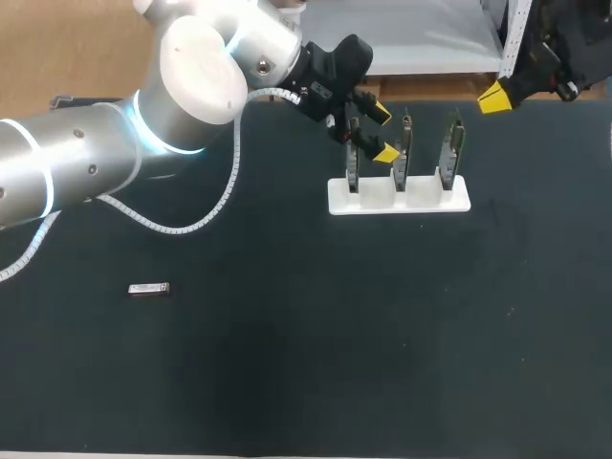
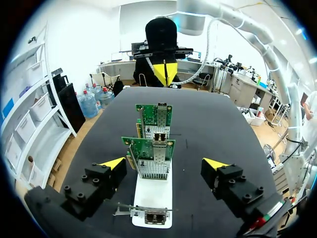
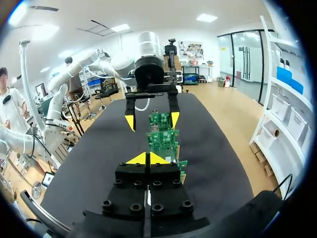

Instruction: Pick up the optical module with the left hand, and insert it into the network port with the right hand.

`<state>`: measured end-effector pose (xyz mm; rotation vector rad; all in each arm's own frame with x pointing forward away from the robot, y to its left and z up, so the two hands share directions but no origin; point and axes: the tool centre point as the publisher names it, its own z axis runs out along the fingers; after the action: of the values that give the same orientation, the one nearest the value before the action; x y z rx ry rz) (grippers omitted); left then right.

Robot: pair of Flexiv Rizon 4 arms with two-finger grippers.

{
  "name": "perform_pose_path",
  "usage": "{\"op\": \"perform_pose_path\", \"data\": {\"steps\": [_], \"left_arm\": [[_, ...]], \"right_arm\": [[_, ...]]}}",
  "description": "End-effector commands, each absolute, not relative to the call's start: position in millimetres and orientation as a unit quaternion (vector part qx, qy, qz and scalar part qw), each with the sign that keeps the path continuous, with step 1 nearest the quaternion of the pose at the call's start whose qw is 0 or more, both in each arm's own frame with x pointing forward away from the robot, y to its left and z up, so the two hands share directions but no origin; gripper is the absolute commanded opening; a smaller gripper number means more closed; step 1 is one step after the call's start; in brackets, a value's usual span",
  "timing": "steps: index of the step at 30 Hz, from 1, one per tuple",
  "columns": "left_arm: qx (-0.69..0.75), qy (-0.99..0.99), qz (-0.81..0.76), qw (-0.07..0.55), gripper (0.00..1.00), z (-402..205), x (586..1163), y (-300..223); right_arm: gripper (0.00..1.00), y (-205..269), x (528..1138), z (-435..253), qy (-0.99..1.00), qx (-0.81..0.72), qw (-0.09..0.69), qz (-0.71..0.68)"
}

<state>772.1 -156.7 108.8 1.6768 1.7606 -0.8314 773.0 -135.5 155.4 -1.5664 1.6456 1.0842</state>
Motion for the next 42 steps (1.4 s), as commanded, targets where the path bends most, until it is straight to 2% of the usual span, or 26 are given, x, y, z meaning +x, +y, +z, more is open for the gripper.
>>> {"op": "perform_pose_path", "data": {"steps": [1,19,20,21,42], "left_arm": [[0.627,0.658,-0.31,0.279,1.0,109.3,773.8,-157.9],[0.627,0.658,-0.31,0.279,1.0,109.3,773.8,-157.9],[0.627,0.658,-0.31,0.279,1.0,109.3,773.8,-157.9],[0.627,0.658,-0.31,0.279,1.0,109.3,773.8,-157.9],[0.629,0.653,-0.314,0.282,1.0,112.5,773.0,-158.5]], "right_arm": [[0.0,-136.3,781.1,152.5,0.618,-0.594,0.304,0.415],[0.0,-139.9,781.8,152.4,0.624,-0.59,0.311,0.407],[0.42,-139.6,781.7,152.0,0.631,-0.586,0.306,0.406],[1.0,-139.3,781.9,151.4,0.63,-0.587,0.306,0.406],[1.0,-139.3,781.9,151.4,0.63,-0.587,0.306,0.406]]}}
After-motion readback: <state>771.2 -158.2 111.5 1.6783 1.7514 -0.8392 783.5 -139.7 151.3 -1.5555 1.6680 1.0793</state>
